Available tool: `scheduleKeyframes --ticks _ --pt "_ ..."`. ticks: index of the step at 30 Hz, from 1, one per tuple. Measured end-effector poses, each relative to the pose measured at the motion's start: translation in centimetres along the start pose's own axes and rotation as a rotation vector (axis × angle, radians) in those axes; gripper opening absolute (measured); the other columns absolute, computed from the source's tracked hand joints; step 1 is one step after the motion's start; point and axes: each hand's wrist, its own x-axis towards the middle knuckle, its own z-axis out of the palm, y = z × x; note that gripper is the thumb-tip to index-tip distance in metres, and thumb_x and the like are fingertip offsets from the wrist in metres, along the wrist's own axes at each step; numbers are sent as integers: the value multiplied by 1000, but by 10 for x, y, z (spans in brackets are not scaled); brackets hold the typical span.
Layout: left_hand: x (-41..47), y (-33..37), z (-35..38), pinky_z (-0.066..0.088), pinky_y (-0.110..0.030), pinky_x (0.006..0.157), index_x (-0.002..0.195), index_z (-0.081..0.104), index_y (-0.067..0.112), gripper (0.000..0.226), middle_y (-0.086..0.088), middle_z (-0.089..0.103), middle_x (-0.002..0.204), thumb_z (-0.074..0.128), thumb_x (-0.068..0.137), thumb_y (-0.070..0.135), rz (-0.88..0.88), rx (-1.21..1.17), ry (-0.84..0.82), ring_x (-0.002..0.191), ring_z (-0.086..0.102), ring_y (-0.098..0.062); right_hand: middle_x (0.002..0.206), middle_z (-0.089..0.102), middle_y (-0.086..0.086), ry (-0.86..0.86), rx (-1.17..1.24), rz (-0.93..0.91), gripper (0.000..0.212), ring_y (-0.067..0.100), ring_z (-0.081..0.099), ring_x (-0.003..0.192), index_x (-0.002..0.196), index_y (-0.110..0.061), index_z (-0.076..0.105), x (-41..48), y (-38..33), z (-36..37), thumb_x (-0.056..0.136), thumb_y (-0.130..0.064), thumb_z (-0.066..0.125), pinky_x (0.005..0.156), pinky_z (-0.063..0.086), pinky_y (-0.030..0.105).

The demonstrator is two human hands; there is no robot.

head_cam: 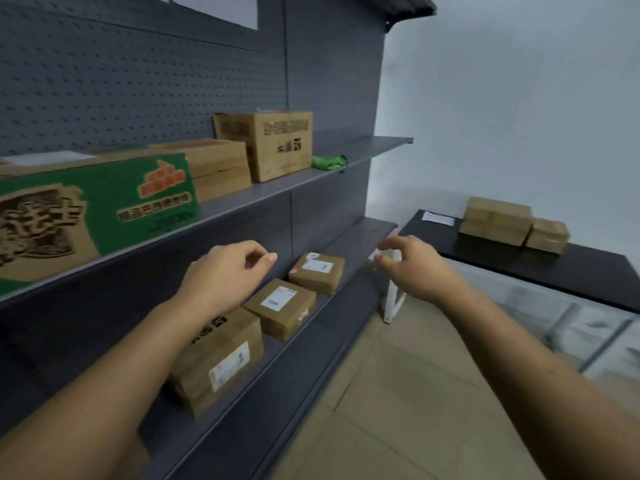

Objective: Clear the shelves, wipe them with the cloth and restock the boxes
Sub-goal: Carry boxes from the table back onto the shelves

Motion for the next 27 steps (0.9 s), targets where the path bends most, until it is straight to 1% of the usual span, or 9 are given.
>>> scheduleKeyframes --ticks 3,6,8,12,15,17,21,24,27 --pt "20 30 49 54 -40 83 104 64 43 34 17 68 99 42 96 67 16 -40 -51 95 63 -15 143 54 5 10 -28 98 39 24 57 123 135 -21 61 -10 61 -10 102 -40 52 99 47 37" --pt "38 55 96 54 -41 85 103 65 44 36 17 69 98 41 94 69 35 -54 -130 97 64 -18 143 55 6 16 -48 217 39 24 58 122 135 -23 60 -20 116 -16 102 -41 52 101 49 39" --pt "46 73 125 53 -37 84 104 67 41 35 15 69 99 44 95 66 49 -72 -191 97 64 -20 143 55 4 11 -66 286 41 23 57 123 137 -23 59 -28 151 -17 101 -42 52 102 49 40" --pt "65 103 178 47 -31 73 99 68 36 27 11 68 96 51 97 56 95 -121 -295 90 63 -15 145 53 2 11 -103 406 44 20 57 124 138 -25 57 -35 206 -18 100 -47 52 103 50 40" --pt "87 118 216 53 -33 74 97 68 35 24 12 68 92 53 98 54 147 -190 -364 87 64 -11 146 52 2 18 -100 489 44 20 57 124 137 -25 57 -32 238 -17 99 -48 52 103 50 39" --pt "102 129 237 53 -33 75 100 67 35 24 13 67 93 52 99 54 193 -180 -406 87 62 -8 146 52 1 24 -99 539 44 20 59 121 137 -25 57 -29 255 -15 99 -48 53 101 51 39" --pt "141 144 274 54 -34 79 100 64 40 29 15 67 93 46 97 62 261 -127 -450 89 62 -9 144 54 1 32 -116 630 45 19 61 117 138 -25 56 -17 284 -14 100 -49 52 97 51 36" --pt "170 153 297 56 -38 83 100 64 43 34 17 67 93 43 94 69 304 -133 -480 90 64 -10 146 53 2 45 -112 688 46 20 57 124 138 -24 57 -6 303 -14 100 -47 52 103 48 38" --pt "199 160 315 55 -38 85 98 64 43 35 20 67 91 42 93 69 332 -139 -495 90 64 -11 145 53 3 49 -106 746 45 20 57 124 138 -25 57 3 317 -12 99 -47 51 103 49 38"
